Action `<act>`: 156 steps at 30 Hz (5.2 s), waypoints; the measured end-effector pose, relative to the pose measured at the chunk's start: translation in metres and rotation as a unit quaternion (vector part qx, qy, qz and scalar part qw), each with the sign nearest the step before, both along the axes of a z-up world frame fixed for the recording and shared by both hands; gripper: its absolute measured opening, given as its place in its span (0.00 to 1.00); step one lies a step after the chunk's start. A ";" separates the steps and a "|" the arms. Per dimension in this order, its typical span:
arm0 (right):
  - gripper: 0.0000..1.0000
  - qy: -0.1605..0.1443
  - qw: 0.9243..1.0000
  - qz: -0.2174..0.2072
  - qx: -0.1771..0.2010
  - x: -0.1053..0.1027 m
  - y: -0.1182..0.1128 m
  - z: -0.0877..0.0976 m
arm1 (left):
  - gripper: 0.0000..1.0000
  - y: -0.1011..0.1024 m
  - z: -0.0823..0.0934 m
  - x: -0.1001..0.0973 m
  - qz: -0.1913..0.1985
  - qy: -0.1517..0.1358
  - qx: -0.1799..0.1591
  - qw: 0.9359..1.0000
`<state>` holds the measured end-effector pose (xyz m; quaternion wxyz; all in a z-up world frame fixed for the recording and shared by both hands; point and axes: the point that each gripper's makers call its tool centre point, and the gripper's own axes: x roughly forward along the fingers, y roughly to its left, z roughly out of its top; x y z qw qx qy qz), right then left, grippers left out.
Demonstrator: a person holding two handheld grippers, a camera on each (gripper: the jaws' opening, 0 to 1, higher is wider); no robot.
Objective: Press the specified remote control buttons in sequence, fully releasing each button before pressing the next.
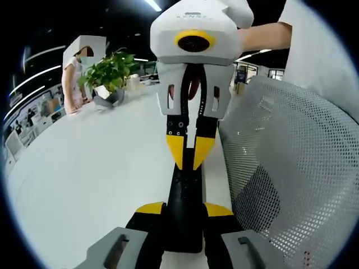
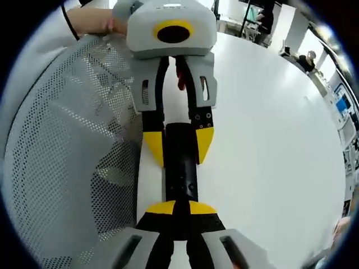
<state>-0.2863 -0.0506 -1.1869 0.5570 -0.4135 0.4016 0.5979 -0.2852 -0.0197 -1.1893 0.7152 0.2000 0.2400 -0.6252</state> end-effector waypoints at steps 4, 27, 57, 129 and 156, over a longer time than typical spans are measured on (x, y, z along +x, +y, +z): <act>0.03 -0.007 0.999 -0.049 0.017 0.000 -0.001 0.001 | 0.25 0.000 0.000 0.000 0.000 0.000 0.001 1.000; 0.00 -0.092 0.992 0.020 0.088 -0.001 0.003 0.004 | 0.25 0.000 0.000 0.000 0.000 -0.001 0.000 1.000; 0.00 0.006 0.995 -0.068 0.066 0.003 -0.008 0.004 | 0.25 0.000 0.001 0.000 0.003 0.000 -0.002 1.000; 0.00 0.030 0.974 -0.178 0.136 0.000 -0.003 0.006 | 0.25 0.000 0.000 0.000 0.013 0.000 -0.006 1.000; 0.00 -0.011 0.936 -0.333 0.117 0.007 -0.005 0.004 | 0.25 0.000 0.000 0.000 0.017 0.002 -0.008 1.000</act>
